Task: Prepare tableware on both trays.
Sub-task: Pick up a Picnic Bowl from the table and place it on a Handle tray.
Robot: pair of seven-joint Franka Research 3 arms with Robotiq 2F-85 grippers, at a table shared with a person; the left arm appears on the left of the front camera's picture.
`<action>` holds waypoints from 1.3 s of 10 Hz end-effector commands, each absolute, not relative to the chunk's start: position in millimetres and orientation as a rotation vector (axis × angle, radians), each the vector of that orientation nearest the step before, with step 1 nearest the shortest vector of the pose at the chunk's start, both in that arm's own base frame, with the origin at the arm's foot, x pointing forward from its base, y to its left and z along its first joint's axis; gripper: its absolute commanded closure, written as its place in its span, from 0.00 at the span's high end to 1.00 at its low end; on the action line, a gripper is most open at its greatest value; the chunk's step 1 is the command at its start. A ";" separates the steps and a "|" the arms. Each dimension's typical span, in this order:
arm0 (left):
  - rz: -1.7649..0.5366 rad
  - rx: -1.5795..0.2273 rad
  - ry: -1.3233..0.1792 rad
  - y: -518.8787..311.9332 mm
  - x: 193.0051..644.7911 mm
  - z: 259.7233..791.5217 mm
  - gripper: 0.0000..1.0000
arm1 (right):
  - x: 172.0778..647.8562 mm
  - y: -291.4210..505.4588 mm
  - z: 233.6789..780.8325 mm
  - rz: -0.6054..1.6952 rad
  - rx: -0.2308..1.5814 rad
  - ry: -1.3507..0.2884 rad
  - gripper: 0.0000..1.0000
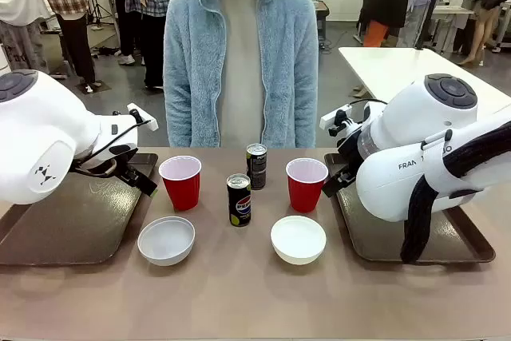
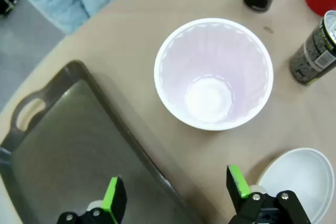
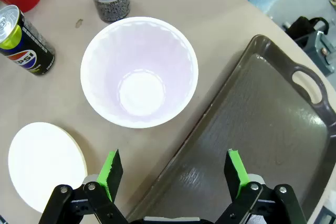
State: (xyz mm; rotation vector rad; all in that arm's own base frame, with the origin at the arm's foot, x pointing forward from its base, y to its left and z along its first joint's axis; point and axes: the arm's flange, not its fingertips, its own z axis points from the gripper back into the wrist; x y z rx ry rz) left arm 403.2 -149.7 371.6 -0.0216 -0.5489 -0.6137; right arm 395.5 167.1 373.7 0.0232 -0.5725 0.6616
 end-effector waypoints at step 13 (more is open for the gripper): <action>-0.614 -0.022 -0.549 -149.8 403.2 371.6 1.00 | 395.5 167.1 373.7 0.662 0.023 -0.573 1.00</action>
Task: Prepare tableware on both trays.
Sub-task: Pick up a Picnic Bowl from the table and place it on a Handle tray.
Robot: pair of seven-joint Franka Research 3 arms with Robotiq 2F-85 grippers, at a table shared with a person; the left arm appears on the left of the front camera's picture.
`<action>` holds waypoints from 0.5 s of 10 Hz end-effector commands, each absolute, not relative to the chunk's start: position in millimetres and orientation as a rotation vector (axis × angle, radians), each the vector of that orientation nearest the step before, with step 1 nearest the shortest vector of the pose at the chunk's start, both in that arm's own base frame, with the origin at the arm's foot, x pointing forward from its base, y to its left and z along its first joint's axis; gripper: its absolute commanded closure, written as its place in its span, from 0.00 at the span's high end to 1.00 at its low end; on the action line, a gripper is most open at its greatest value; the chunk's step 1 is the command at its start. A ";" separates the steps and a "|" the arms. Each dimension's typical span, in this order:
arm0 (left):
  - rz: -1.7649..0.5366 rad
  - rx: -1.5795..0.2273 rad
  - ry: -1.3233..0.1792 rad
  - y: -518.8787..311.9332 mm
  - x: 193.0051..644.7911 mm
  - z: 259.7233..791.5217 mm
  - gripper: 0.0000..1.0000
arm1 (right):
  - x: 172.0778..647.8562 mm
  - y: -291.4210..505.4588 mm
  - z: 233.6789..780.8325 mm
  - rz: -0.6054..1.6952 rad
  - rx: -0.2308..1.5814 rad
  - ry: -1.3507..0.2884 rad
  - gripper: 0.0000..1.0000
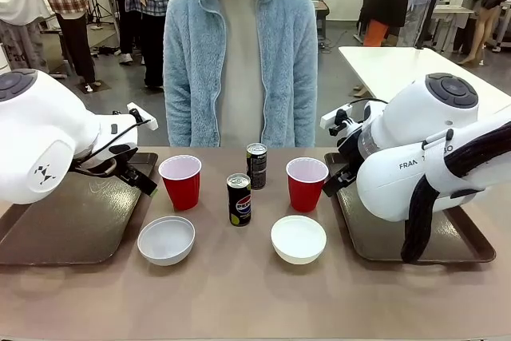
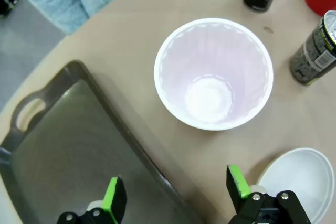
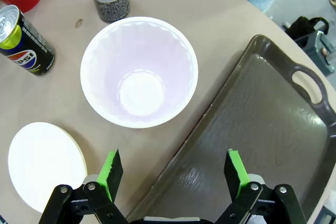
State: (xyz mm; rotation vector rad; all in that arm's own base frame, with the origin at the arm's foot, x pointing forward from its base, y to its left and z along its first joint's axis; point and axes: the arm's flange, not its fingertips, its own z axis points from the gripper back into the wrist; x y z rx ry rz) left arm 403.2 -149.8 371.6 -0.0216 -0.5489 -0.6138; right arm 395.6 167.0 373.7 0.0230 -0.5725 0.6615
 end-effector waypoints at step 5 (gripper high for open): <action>-0.714 -0.062 -0.296 -157.0 335.4 430.1 1.00 | 321.9 154.7 426.3 0.723 0.014 -0.515 1.00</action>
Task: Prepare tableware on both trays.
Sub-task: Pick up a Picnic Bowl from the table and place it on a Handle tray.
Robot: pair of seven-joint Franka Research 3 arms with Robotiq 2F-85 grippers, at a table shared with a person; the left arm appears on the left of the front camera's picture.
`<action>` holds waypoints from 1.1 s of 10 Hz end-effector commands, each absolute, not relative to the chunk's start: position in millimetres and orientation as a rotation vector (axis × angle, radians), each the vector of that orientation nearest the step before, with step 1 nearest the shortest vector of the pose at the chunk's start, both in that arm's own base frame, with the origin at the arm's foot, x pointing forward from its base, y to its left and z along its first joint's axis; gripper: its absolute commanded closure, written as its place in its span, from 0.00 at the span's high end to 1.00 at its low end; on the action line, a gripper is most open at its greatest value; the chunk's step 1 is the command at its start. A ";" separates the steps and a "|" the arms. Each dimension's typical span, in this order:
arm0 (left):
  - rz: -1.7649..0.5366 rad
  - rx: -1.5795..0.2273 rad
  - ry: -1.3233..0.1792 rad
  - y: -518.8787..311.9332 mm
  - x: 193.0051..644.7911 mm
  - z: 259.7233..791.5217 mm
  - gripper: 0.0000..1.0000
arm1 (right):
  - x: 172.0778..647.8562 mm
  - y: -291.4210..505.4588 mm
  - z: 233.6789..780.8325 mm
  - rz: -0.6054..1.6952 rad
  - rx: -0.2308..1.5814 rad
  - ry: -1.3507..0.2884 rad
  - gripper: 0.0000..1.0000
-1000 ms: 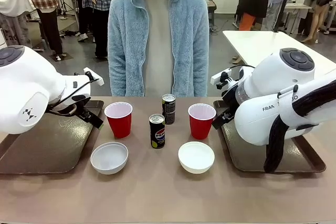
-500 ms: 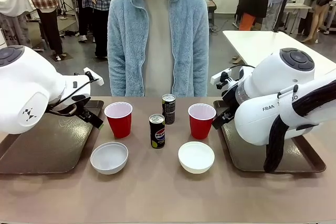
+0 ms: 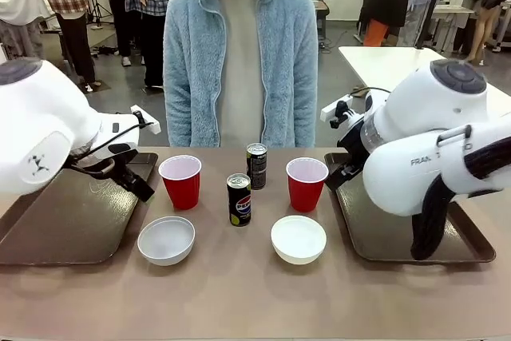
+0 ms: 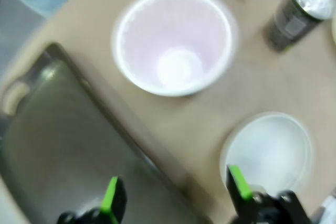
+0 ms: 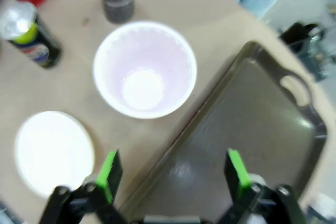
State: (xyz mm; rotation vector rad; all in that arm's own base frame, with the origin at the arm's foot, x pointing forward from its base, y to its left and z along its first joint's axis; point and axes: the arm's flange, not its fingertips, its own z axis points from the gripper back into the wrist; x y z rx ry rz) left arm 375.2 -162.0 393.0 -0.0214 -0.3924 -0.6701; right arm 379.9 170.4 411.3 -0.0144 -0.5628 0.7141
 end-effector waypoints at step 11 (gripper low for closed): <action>-0.567 -0.656 -0.097 -83.5 314.3 470.1 1.00 | 311.3 94.3 460.3 0.577 0.447 -0.225 1.00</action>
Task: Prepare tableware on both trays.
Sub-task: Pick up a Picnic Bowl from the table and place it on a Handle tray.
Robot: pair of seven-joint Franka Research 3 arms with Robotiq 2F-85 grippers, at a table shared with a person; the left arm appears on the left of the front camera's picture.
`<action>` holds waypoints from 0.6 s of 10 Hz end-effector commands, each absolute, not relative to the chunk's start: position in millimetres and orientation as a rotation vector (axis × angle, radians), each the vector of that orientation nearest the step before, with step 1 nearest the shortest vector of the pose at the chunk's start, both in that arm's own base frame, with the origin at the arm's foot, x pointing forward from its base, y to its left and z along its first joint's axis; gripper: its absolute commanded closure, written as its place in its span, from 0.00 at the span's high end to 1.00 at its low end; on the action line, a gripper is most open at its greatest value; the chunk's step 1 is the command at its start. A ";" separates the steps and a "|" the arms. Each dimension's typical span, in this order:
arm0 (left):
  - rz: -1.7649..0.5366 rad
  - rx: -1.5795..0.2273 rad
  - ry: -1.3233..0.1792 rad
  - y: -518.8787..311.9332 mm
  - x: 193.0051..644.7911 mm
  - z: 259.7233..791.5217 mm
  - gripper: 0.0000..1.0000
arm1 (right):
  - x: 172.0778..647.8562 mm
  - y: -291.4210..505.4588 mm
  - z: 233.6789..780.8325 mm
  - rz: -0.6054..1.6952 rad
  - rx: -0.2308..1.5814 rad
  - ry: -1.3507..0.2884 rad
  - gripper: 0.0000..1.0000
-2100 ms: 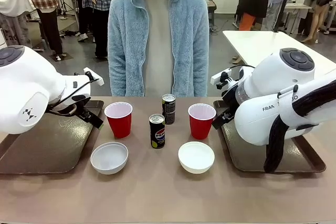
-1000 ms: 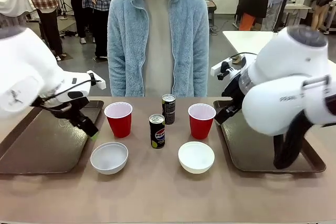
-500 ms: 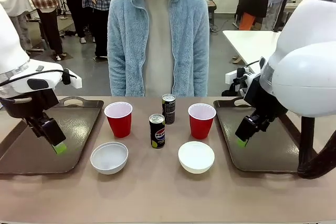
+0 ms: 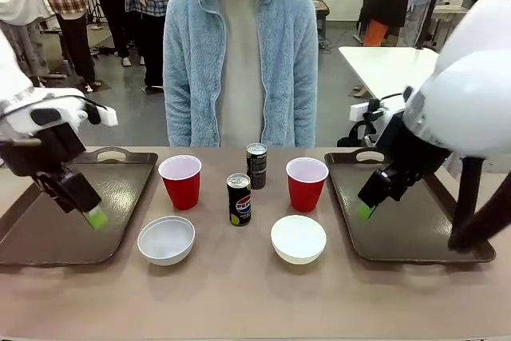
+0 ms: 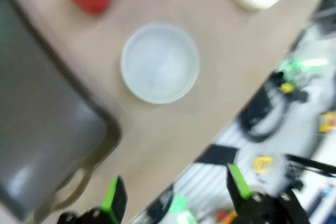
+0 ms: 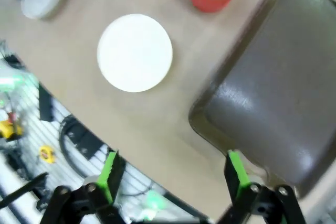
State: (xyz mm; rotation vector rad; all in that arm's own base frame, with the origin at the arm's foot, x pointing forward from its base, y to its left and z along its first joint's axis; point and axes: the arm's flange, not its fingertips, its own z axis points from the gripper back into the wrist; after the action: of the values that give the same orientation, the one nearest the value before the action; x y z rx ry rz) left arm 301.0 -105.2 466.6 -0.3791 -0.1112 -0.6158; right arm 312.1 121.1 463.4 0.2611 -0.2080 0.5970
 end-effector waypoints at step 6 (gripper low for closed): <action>-0.185 -1.050 -0.116 90.2 356.2 450.5 1.00 | 297.3 -84.3 444.3 0.237 0.980 -0.225 1.00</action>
State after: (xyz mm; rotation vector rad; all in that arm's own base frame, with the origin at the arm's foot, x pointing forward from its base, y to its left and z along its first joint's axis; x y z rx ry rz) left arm 345.4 86.5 452.3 -1.0574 -0.1136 -0.2309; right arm 290.3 -78.1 449.5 0.9571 -0.2455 0.2394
